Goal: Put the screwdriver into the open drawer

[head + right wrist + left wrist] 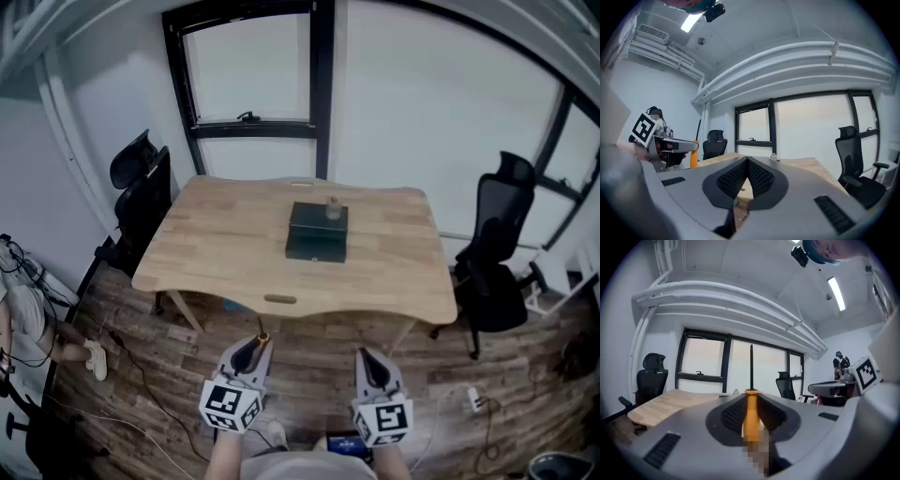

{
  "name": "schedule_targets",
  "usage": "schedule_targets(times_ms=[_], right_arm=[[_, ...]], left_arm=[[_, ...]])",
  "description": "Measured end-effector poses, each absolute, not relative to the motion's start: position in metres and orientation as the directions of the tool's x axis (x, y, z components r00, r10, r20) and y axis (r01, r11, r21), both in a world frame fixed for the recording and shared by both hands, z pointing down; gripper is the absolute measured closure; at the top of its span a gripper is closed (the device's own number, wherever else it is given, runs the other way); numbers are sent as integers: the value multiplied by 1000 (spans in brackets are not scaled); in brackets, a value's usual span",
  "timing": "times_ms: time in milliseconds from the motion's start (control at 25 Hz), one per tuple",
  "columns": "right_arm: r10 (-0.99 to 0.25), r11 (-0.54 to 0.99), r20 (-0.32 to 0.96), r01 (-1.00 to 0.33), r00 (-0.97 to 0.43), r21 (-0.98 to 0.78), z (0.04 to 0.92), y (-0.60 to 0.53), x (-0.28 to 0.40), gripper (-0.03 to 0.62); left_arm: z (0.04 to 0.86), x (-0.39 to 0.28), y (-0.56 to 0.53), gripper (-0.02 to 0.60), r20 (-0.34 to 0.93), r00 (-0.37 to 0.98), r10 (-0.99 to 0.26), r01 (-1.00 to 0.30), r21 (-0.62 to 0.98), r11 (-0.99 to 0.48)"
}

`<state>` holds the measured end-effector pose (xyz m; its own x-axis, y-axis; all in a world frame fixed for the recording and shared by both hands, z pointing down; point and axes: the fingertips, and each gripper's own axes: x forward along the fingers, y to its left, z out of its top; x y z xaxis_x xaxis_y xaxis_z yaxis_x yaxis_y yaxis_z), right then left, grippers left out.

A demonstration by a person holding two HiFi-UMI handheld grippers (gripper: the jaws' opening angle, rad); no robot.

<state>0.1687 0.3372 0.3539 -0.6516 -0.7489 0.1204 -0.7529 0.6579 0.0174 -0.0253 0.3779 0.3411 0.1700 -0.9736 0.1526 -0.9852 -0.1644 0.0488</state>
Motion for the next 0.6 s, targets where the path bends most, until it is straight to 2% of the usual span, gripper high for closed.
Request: schedule_targets(times_ms=[600], right_arm=[[-744,662,116,-750,-658,-14,358,338,224,599]], left_arm=[[350,16,381,514,185,133,-974,-991,0,-136]])
